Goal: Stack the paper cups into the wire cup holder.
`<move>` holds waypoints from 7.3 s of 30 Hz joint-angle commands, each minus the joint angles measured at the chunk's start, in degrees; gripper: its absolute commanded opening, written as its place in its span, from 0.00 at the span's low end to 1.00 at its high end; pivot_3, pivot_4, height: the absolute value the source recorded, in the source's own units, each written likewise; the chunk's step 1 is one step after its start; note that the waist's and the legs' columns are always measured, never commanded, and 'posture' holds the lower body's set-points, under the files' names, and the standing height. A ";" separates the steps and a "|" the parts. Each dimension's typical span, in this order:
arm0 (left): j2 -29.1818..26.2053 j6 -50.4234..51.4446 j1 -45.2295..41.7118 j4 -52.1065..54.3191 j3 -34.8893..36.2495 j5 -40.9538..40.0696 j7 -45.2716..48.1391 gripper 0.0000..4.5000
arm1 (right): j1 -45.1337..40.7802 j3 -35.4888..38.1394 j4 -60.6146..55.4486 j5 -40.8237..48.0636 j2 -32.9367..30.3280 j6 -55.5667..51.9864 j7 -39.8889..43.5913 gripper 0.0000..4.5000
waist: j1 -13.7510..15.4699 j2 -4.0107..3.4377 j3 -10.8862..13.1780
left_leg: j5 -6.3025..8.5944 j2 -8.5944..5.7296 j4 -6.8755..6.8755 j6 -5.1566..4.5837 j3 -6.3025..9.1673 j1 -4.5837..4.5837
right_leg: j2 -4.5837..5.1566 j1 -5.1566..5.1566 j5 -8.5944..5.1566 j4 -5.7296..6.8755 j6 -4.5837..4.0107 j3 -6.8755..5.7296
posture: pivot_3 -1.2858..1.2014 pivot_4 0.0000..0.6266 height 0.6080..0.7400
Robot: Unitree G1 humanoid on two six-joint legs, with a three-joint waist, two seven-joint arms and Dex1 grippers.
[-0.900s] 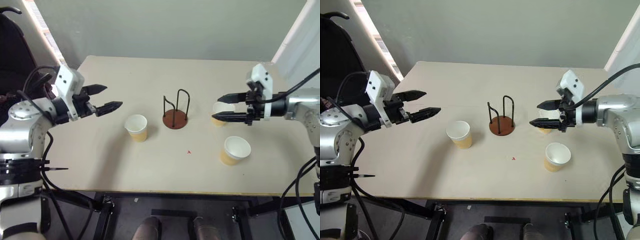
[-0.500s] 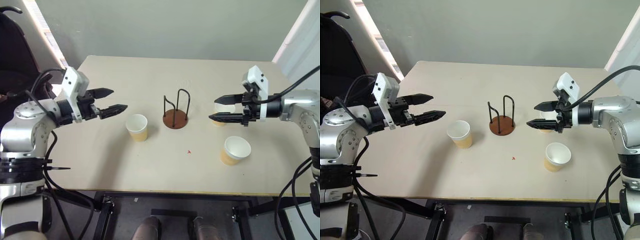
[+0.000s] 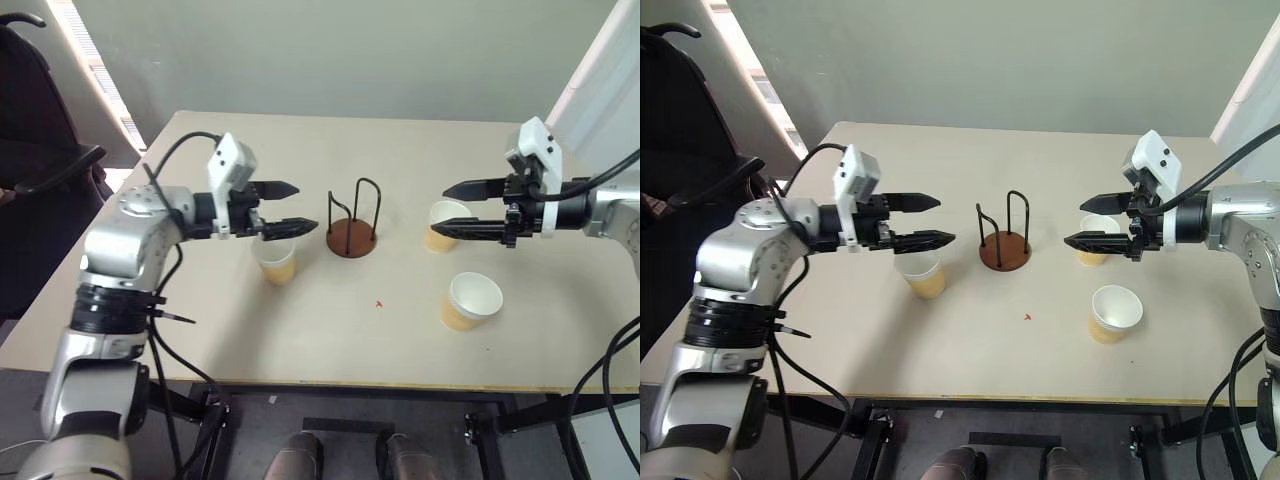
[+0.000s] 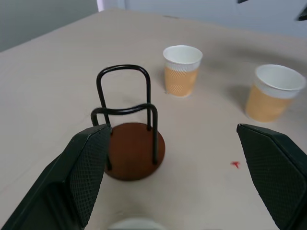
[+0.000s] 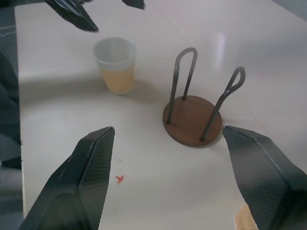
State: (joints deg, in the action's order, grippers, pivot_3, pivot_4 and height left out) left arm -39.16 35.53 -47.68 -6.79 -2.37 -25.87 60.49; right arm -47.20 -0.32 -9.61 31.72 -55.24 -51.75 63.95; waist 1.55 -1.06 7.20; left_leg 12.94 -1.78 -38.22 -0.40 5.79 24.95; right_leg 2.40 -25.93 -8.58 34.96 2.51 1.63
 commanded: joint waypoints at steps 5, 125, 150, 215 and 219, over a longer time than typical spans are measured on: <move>4.66 0.71 -0.76 1.20 -3.71 4.10 -4.92 1.00 | -0.37 3.45 -3.29 1.62 -2.56 -1.34 -0.96 0.83 | 0.05 0.01 0.00 | -0.09 0.00 0.00 0.12 -0.01 0.02 | 0.00 0.01 0.02 -0.03 0.04 0.00 | 0.52 0.24 1.00; -3.74 -0.47 0.91 7.47 1.91 0.92 9.39 0.82 | -15.33 -17.35 31.44 -23.82 2.34 25.69 12.96 1.00 | -0.07 -0.03 -0.01 | 0.33 -0.12 -0.65 -1.03 -0.06 0.02 | 0.14 0.27 -0.01 -0.04 0.08 0.04 | 0.52 0.24 1.00; -5.76 -1.62 2.03 8.61 2.68 0.08 7.62 0.82 | -26.06 -23.06 65.93 -47.23 15.72 49.71 10.76 0.50 | -0.12 -0.04 0.00 | 0.12 -0.07 0.14 -0.35 0.03 0.02 | 0.14 -0.10 0.12 0.01 0.01 -0.03 | 0.52 0.24 1.00; -17.69 -4.73 7.59 20.39 -2.05 7.23 11.67 0.82 | -19.62 -7.36 -4.02 -5.89 6.49 -7.63 15.20 0.57 | -0.77 0.01 0.01 | -0.35 0.03 0.18 0.12 0.10 0.00 | -0.04 -0.07 -0.32 -0.01 -0.86 -0.08 | 0.52 0.24 1.00; -22.04 -9.39 9.02 20.92 -6.27 14.26 11.80 0.82 | -19.02 -5.47 -5.63 -0.96 6.19 -11.16 14.60 0.57 | -0.72 0.01 0.01 | -0.33 0.03 0.18 0.11 0.12 0.00 | -0.04 -0.10 -0.38 0.04 -0.93 -0.09 | 0.52 0.24 1.00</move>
State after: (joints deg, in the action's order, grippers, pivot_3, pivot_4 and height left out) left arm -59.99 28.73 -38.59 12.65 -7.94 -14.80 72.32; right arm -65.72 -8.87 -13.29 28.00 -48.54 -61.62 78.95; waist 0.83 -1.06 7.21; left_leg 12.62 -1.75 -38.04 -0.30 5.91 24.95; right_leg 2.35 -26.03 -8.96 35.01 1.58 1.54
